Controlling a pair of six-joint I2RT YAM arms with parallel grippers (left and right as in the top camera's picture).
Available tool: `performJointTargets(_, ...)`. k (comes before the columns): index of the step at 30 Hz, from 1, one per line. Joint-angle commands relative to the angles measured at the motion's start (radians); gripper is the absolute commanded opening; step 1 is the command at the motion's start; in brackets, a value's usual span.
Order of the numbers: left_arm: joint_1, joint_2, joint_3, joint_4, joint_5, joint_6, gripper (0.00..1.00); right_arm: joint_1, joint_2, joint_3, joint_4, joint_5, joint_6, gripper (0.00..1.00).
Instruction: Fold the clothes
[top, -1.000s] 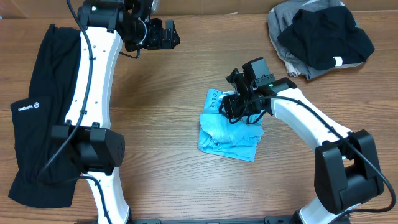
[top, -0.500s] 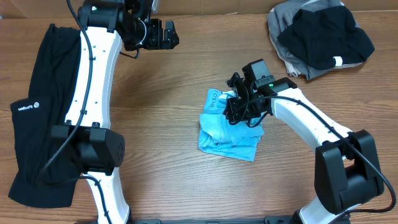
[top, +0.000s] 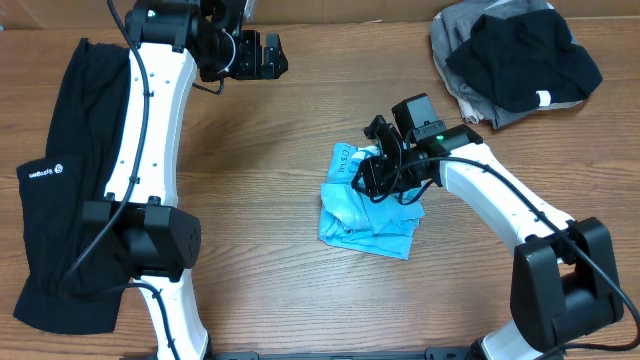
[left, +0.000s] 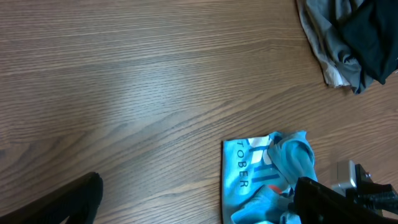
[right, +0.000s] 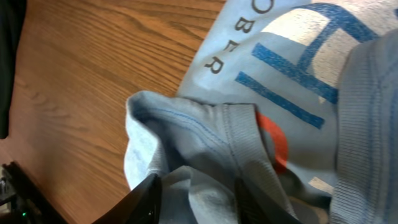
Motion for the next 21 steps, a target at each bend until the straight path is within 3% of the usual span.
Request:
performJointTargets(1, -0.002, -0.019, 0.015, 0.003, -0.003, 0.016, 1.0, 0.0, -0.031, 0.016, 0.004, -0.041, -0.042, 0.41)
performJointTargets(5, -0.002, -0.019, 0.015, 0.004, -0.003, 0.016, 1.0, 0.0, -0.031, 0.016, 0.005, -0.041, -0.061, 0.42)
performJointTargets(7, -0.002, -0.019, 0.015, 0.006, -0.003, 0.016, 1.0, 0.0, -0.031, 0.016, 0.01, -0.044, -0.095, 0.51)
performJointTargets(13, -0.002, -0.019, 0.015, 0.008, -0.003, 0.016, 1.0, 0.0, -0.031, 0.016, 0.004, -0.052, -0.154, 0.58)
performJointTargets(21, -0.002, -0.019, 0.015, 0.011, -0.003, 0.016, 1.0, 0.0, -0.031, 0.015, -0.037, -0.072, -0.207, 0.58)
